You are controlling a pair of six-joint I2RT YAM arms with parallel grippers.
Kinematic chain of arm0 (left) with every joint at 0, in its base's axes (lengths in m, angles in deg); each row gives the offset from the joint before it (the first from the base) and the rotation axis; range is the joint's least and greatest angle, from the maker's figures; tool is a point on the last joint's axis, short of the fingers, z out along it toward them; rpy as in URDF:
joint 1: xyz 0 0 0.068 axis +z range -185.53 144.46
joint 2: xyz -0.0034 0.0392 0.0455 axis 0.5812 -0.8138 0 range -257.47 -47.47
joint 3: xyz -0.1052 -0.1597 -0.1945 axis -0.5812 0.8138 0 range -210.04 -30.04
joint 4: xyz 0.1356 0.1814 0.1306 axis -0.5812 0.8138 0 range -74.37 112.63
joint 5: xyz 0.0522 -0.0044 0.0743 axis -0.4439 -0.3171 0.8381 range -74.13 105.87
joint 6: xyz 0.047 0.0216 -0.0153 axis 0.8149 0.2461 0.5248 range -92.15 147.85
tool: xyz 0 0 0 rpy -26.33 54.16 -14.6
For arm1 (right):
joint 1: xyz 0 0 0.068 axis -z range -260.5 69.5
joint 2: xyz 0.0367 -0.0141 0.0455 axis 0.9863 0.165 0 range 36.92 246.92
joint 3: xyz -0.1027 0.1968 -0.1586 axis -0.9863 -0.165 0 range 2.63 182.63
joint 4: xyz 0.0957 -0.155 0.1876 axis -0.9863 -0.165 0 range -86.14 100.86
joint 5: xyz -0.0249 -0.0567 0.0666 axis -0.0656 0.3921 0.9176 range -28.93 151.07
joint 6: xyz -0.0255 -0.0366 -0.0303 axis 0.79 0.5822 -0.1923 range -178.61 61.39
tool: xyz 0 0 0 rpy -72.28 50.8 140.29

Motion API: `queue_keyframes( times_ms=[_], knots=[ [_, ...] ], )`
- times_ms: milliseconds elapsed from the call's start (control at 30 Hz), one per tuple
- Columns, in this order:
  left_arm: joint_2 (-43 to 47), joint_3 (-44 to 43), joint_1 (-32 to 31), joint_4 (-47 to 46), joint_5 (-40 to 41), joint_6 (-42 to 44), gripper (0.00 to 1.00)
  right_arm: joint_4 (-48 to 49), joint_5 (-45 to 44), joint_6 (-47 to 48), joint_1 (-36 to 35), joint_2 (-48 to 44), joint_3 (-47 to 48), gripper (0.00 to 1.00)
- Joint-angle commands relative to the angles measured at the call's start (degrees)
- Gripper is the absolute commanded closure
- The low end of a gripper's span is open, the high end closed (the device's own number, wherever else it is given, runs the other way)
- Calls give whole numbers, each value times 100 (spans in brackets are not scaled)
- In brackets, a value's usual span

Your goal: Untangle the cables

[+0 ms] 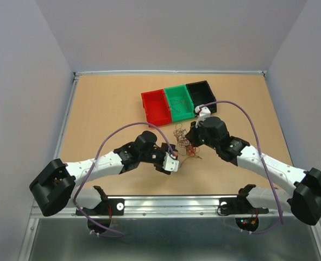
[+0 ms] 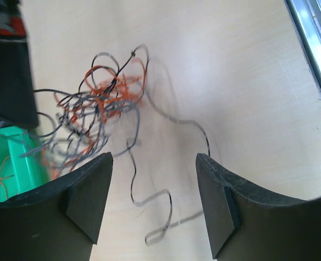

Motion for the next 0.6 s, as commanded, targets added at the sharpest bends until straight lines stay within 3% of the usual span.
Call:
queue_keyframes(
  times_ms=[0, 567],
  knots=[
    [-159, 22, -98, -508, 1, -59, 26, 372, -201, -137, -49, -227, -233, 99],
    [-1661, -592, -591, -324, 976, -129, 37, 363, -965, -523, -49, -631, -286, 99]
  ],
)
